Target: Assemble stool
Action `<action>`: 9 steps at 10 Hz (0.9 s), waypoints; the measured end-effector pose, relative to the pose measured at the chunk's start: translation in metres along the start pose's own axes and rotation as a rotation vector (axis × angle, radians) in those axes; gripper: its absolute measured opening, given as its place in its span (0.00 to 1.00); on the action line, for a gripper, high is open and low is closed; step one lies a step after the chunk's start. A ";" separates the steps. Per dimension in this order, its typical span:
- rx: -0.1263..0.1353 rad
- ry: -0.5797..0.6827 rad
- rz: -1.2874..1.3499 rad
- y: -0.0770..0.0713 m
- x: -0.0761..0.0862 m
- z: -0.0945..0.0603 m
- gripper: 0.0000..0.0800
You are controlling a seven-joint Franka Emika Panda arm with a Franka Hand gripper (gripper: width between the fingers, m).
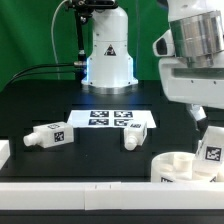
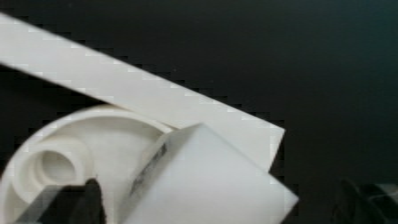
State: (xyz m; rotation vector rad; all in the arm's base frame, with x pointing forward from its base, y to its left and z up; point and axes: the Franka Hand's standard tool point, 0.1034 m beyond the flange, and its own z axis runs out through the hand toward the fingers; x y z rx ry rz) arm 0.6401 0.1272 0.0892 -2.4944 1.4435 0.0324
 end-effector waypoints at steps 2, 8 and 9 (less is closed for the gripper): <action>-0.012 0.021 -0.363 -0.004 -0.007 -0.005 0.81; -0.059 0.033 -1.043 0.007 0.012 -0.006 0.81; -0.091 0.022 -1.247 0.008 0.010 -0.006 0.81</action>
Offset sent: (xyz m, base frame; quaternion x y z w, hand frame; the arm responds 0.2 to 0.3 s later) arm -0.0040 -0.0062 0.0104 -0.0388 -0.0222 -0.5202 0.8529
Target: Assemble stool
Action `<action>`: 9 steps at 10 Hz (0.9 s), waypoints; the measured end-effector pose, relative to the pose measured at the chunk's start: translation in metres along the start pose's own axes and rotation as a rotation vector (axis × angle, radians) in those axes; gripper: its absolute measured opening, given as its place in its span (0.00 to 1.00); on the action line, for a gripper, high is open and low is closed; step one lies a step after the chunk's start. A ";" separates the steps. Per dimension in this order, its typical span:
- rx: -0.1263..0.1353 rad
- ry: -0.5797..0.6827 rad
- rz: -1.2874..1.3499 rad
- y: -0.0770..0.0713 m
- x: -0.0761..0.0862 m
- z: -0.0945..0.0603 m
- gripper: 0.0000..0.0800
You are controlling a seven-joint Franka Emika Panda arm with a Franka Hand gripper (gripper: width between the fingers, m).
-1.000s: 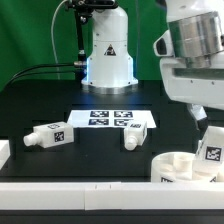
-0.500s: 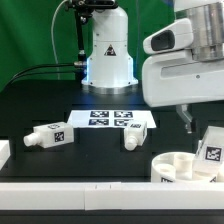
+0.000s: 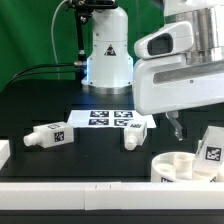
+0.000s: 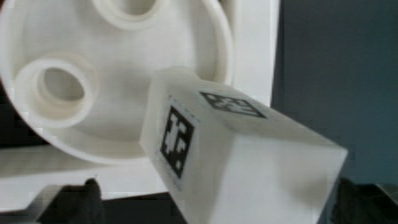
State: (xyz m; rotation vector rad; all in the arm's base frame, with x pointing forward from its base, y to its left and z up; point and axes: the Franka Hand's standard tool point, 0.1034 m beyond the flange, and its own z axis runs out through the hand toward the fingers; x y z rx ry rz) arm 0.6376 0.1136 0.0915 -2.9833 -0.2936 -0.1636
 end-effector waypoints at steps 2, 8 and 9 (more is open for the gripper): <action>-0.062 -0.061 -0.358 -0.021 0.005 -0.006 0.81; -0.093 -0.112 -0.868 -0.006 0.001 0.010 0.81; -0.102 -0.140 -0.963 -0.007 -0.001 0.023 0.81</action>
Offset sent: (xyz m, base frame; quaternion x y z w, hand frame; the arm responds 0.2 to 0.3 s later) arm 0.0000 0.0000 0.0000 0.0000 0.0000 -0.1938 0.9810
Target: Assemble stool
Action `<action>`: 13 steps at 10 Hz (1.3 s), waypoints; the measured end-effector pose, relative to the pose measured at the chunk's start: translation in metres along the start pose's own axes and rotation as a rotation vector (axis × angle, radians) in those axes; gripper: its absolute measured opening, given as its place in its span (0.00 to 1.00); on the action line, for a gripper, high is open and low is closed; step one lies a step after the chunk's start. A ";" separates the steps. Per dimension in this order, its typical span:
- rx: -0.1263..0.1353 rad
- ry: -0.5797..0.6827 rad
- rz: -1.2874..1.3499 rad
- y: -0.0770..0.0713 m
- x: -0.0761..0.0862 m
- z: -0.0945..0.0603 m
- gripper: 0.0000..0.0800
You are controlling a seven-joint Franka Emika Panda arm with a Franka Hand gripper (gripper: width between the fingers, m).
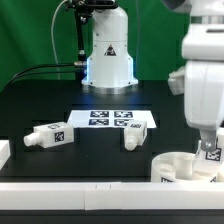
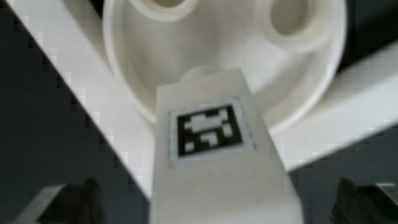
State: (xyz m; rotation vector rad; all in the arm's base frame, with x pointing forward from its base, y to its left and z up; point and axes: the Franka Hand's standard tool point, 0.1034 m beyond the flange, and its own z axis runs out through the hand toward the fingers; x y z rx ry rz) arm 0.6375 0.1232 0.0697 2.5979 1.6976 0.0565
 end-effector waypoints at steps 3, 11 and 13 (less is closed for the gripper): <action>-0.006 -0.001 0.028 0.000 0.000 0.002 0.76; 0.019 0.009 0.995 -0.001 -0.001 0.004 0.41; 0.021 0.008 1.128 0.000 -0.002 0.004 0.42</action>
Offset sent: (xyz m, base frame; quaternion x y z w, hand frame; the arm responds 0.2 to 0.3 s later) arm 0.0000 0.0000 0.0000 0.0000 0.0000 0.0000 1.0000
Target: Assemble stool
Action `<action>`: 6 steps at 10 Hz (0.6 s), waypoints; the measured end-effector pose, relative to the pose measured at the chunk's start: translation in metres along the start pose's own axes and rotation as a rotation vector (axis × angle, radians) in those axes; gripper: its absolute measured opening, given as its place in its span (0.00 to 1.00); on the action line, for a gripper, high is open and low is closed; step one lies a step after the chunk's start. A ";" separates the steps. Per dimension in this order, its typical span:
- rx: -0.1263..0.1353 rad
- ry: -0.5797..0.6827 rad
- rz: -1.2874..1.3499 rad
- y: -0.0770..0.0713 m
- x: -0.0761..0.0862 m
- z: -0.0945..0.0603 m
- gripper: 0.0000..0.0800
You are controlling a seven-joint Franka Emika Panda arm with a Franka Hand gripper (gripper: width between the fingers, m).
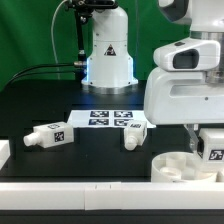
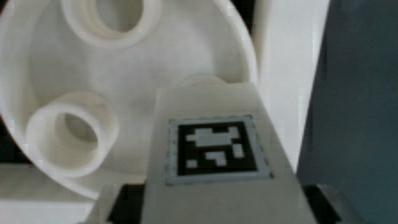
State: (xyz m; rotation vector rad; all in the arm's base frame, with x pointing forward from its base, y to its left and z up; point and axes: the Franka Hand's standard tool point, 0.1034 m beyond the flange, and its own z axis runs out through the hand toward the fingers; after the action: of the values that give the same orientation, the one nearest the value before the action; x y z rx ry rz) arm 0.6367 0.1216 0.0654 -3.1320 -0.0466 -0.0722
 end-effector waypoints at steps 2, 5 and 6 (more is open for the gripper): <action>0.000 0.004 0.152 0.001 0.000 0.000 0.42; 0.019 0.070 0.823 0.007 -0.006 0.000 0.42; 0.046 0.057 0.890 0.008 -0.005 0.000 0.42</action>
Offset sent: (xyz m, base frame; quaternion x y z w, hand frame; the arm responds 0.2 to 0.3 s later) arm -0.0176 -0.0051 0.0016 -0.0239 0.0895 0.4929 0.8651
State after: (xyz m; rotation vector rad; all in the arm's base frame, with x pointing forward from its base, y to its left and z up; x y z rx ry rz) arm 0.6322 0.1130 0.0651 -2.7864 1.2782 -0.1413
